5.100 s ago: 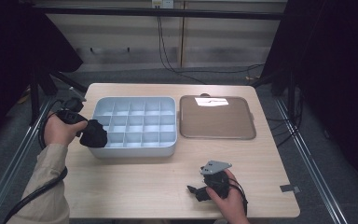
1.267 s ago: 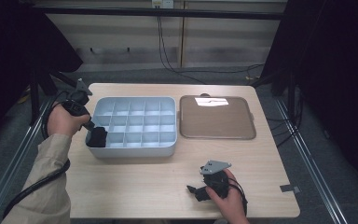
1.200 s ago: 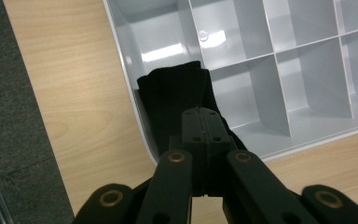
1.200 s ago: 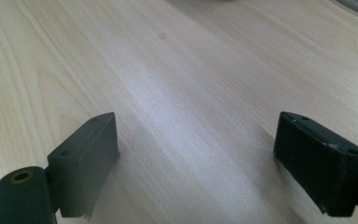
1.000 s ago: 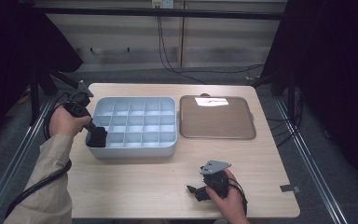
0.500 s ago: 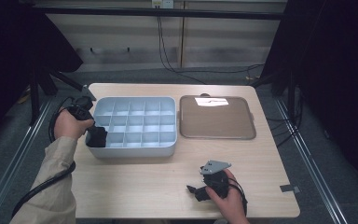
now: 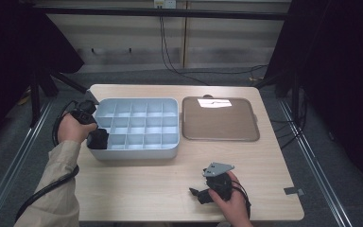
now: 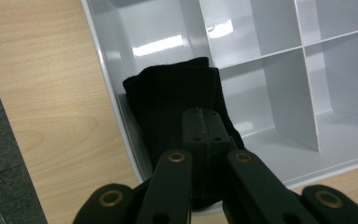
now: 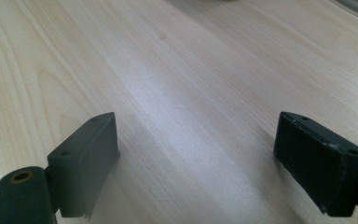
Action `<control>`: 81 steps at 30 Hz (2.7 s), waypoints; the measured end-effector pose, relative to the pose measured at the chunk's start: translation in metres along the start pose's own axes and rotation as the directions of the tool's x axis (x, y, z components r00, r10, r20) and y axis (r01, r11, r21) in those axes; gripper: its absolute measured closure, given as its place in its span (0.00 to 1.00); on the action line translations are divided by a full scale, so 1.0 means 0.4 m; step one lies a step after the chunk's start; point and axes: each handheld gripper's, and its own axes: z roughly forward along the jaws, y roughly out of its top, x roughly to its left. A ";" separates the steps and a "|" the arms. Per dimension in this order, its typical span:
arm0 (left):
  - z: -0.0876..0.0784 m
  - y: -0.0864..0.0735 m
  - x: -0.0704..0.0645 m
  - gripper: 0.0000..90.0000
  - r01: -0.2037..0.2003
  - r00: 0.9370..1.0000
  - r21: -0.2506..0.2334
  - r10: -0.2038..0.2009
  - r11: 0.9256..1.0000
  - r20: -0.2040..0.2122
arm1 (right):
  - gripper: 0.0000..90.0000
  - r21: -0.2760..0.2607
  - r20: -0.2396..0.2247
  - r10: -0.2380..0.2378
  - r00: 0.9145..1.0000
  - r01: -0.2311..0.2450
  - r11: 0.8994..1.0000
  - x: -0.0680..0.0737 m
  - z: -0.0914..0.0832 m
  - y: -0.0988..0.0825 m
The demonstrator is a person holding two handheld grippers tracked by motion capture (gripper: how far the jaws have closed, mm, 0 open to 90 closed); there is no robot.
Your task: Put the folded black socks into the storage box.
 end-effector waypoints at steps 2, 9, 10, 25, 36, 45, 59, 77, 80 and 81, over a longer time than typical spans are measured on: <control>0.002 0.000 0.001 1.00 -0.011 1.000 0.007 0.011 1.000 -0.004 | 0.15 0.000 0.000 0.000 1.000 0.000 1.000 0.000 0.000 0.000; 0.017 -0.003 0.003 1.00 -0.008 1.000 0.016 0.008 1.000 0.000 | 0.15 -0.002 0.001 -0.004 1.000 0.004 1.000 0.000 0.000 0.000; 0.020 -0.003 0.004 1.00 -0.006 1.000 0.013 0.006 1.000 0.001 | 0.15 -0.001 0.001 -0.001 1.000 0.001 1.000 0.000 0.000 0.000; 0.055 -0.009 0.006 1.00 0.001 1.000 0.027 -0.001 1.000 0.012 | 0.15 -0.003 0.000 -0.009 1.000 0.009 1.000 0.000 0.001 0.000; 0.032 -0.009 0.011 1.00 0.010 1.000 0.005 -0.010 1.000 -0.009 | 0.15 -0.002 -0.001 -0.006 1.000 0.006 1.000 0.001 0.001 0.001; 0.028 -0.014 0.029 1.00 0.026 0.999 -0.009 -0.026 1.000 -0.020 | 0.15 -0.002 -0.001 -0.006 1.000 0.006 1.000 0.002 0.001 0.001; 0.095 -0.023 0.032 1.00 0.043 0.999 0.034 -0.043 0.999 0.002 | 0.15 -0.002 -0.003 -0.007 1.000 0.007 1.000 0.004 0.001 0.001; 0.112 -0.032 0.028 1.00 0.042 0.999 0.025 -0.042 0.999 0.014 | 0.15 -0.001 -0.004 -0.006 1.000 0.006 1.000 0.006 0.002 0.001; 0.105 -0.033 0.030 1.00 0.052 0.998 0.025 -0.052 0.998 0.024 | 0.15 -0.005 -0.003 -0.011 1.000 0.011 1.000 0.005 0.002 0.002; 0.103 -0.034 0.029 1.00 0.053 0.998 0.020 -0.053 0.998 0.024 | 0.15 -0.005 -0.004 -0.012 1.000 0.012 1.000 0.005 0.003 0.002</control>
